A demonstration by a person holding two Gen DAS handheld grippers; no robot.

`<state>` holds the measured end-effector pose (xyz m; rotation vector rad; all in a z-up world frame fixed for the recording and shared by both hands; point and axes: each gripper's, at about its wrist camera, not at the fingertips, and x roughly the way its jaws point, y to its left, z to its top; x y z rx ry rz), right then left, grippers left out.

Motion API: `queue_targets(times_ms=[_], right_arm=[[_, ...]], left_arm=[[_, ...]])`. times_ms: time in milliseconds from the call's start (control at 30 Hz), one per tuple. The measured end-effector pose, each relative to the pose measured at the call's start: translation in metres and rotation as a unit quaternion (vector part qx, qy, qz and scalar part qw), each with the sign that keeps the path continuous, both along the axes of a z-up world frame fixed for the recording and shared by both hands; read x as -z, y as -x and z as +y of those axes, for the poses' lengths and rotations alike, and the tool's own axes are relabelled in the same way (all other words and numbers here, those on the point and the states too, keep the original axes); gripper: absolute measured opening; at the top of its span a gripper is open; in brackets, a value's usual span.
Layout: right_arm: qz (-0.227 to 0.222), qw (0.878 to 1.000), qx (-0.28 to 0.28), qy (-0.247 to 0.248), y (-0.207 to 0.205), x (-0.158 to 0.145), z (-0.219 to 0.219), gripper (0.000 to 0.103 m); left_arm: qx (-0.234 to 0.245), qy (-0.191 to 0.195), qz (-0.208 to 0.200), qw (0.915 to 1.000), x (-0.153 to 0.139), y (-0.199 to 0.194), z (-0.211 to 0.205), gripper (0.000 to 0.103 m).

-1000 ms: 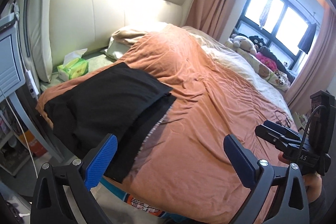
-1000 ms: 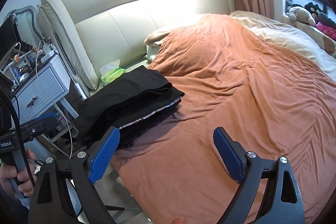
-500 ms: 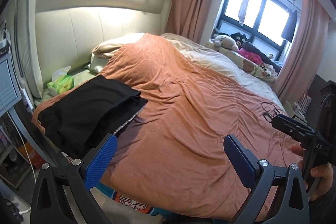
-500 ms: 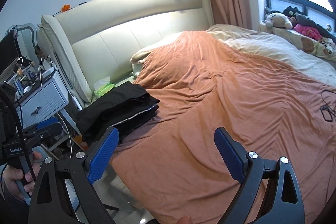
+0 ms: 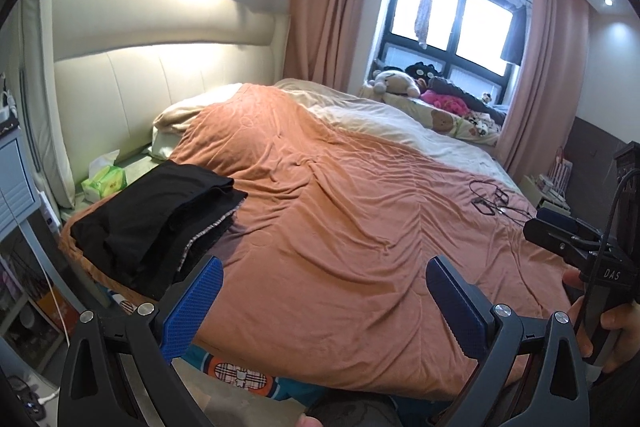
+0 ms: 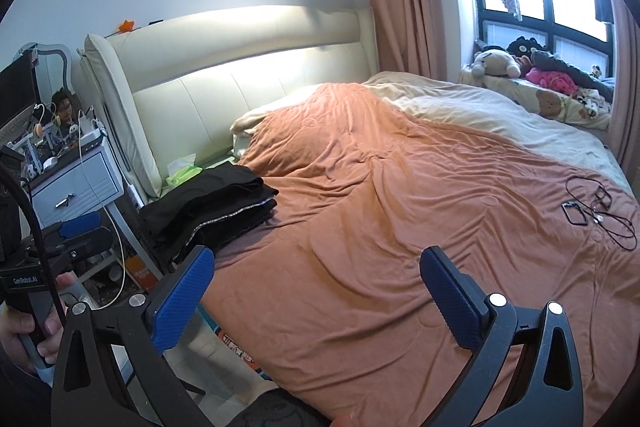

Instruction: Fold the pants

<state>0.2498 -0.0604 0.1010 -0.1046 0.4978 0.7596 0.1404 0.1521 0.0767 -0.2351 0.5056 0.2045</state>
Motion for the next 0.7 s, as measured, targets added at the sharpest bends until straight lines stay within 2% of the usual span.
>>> queue_targets(times_ms=[367,700], right_arm=[[-0.003,0.999,0.030,-0.013,0.060,0.014,-0.049,0.103],[-0.001,0.998,0.053,-0.020,0.097,0.029,-0.091,0.103]], left_arm=[[0.020,-0.021,-0.015,0.9995,0.009,0.035,-0.048,0.102],[0.047,-0.044,-0.027,0.9975,0.024,0.062,-0.084,0.102]])
